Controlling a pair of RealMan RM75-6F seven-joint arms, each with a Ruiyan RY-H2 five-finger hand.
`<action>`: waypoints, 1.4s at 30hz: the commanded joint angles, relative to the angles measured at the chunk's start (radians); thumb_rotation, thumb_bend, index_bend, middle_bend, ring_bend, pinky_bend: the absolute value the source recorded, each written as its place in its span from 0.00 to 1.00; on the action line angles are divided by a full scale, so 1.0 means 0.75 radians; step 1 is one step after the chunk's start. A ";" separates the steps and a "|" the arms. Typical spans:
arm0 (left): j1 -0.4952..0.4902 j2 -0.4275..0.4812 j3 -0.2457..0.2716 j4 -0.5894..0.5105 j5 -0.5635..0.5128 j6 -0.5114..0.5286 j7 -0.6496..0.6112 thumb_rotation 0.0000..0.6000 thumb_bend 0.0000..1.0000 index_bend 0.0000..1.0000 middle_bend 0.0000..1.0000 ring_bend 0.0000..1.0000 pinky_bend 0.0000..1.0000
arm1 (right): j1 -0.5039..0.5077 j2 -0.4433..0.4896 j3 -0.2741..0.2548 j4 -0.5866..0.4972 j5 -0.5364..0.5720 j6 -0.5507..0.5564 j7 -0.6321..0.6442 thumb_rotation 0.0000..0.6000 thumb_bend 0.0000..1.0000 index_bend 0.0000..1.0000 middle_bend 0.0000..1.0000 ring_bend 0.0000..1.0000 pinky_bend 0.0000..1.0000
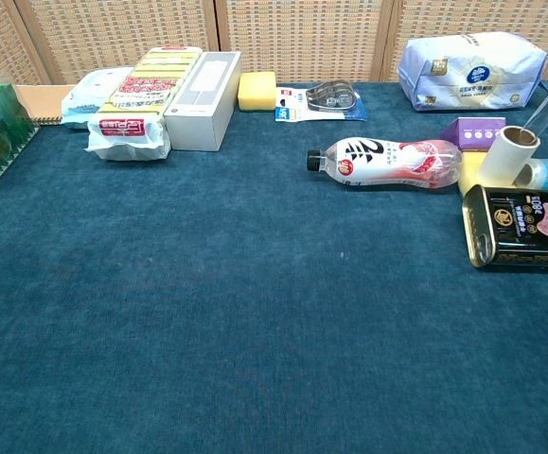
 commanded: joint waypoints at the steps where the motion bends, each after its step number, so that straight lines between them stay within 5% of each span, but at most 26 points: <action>1: 0.001 -0.001 -0.001 0.003 0.000 0.000 -0.003 0.73 0.00 0.01 0.00 0.03 0.15 | 0.034 -0.009 0.009 -0.003 0.024 -0.013 -0.057 1.00 0.21 0.32 0.36 0.35 0.38; 32: 0.007 0.001 -0.013 0.021 -0.003 0.001 -0.036 0.73 0.00 0.01 0.00 0.03 0.15 | 0.170 -0.096 0.056 -0.039 0.176 0.059 -0.321 1.00 0.23 0.47 0.51 0.52 0.50; 42: 0.008 0.005 -0.020 0.019 -0.010 0.002 -0.039 0.74 0.00 0.01 0.00 0.03 0.15 | 0.211 -0.103 0.068 -0.056 0.199 0.060 -0.373 1.00 0.25 0.52 0.63 0.68 0.61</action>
